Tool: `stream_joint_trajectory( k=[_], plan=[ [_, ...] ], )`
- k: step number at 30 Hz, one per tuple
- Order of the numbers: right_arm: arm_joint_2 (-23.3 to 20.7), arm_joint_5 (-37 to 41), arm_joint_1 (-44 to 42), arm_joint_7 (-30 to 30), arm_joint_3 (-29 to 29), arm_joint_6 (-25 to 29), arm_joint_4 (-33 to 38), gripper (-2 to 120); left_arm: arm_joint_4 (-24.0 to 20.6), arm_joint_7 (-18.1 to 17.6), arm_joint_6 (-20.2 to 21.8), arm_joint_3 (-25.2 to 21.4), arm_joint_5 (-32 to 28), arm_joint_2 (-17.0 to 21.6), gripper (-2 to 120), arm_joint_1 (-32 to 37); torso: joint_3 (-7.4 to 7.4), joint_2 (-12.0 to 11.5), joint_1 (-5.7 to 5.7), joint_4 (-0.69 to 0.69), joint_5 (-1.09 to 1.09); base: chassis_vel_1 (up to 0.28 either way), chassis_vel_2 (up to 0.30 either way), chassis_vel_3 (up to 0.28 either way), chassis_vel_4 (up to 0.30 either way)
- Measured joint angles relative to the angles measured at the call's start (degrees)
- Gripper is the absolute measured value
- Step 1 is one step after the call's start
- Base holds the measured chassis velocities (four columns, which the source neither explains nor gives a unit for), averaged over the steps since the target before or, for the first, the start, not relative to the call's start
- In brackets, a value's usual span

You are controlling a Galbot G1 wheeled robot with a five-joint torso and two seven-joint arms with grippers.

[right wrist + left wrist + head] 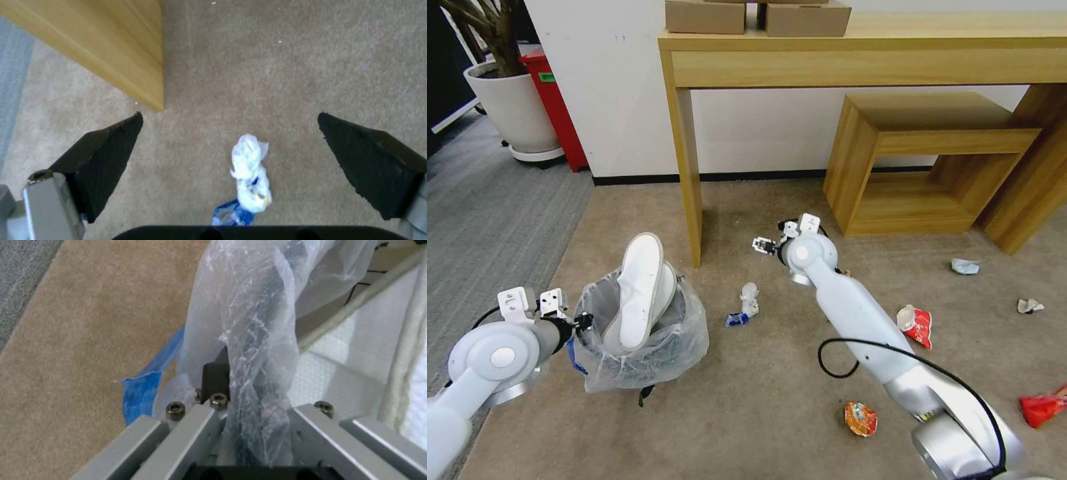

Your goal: Pick up the trash bin and place the garbage on the floor into it.

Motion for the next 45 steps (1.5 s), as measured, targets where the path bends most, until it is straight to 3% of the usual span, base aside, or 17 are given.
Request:
stream_joint_trajectory(
  k=[13,31,35,38,39,41,43,45],
  plan=[
    [3.54,-8.82,2.56,-7.67,1.20,4.86,-13.27,100,1.25,0.84,-0.05,1.37,0.24,0.20,0,-1.32,0.00,0.00,0.00,-0.01,0.01,0.000,0.000,0.000,0.000],
    [4.98,-14.46,2.61,-14.46,0.19,11.22,-15.02,100,0.42,0.48,-0.13,1.27,0.05,0.46,0,-1.22,0.00,0.01,0.00,-0.01,0.01,0.000,0.000,0.000,0.000],
    [3.78,-19.61,0.78,-18.35,1.20,17.49,-12.17,100,0.06,0.45,-0.14,1.23,0.05,0.18,0,-1.08,0.00,0.01,0.00,0.00,0.01,0.000,0.000,0.000,0.000],
    [0.58,-31.20,-3.65,-26.38,3.84,29.33,-4.59,100,-0.45,0.42,-0.14,1.05,0.13,-0.26,0,-0.64,0.00,0.01,0.00,0.00,0.02,0.000,0.000,0.000,0.000],
    [0.58,-31.20,-3.65,-26.38,3.84,29.33,-4.59,100,-0.45,0.42,-0.14,1.05,0.13,-0.26,0,-0.64,0.00,0.01,0.00,0.00,0.02,0.000,0.000,0.000,0.000],
    [-3.07,-38.84,-8.40,-30.94,7.43,39.77,3.36,100,-0.86,0.27,-0.15,0.60,0.41,-0.78,0,0.28,-0.01,0.01,0.00,-0.01,0.02,0.000,0.000,0.000,0.000],
    [-4.28,-39.86,-9.96,-31.91,8.49,42.31,5.52,100,-1.00,0.23,-0.14,0.45,0.54,-0.95,0,0.64,-0.01,0.01,0.00,0.00,0.03,0.000,0.000,0.000,0.000],
    [-8.60,-40.76,-15.10,-34.88,12.10,47.39,11.62,100,-1.47,0.19,-0.14,0.07,0.78,-1.49,0,1.20,-0.01,0.01,0.00,0.02,0.03,0.000,0.000,0.000,0.000]
  ],
)
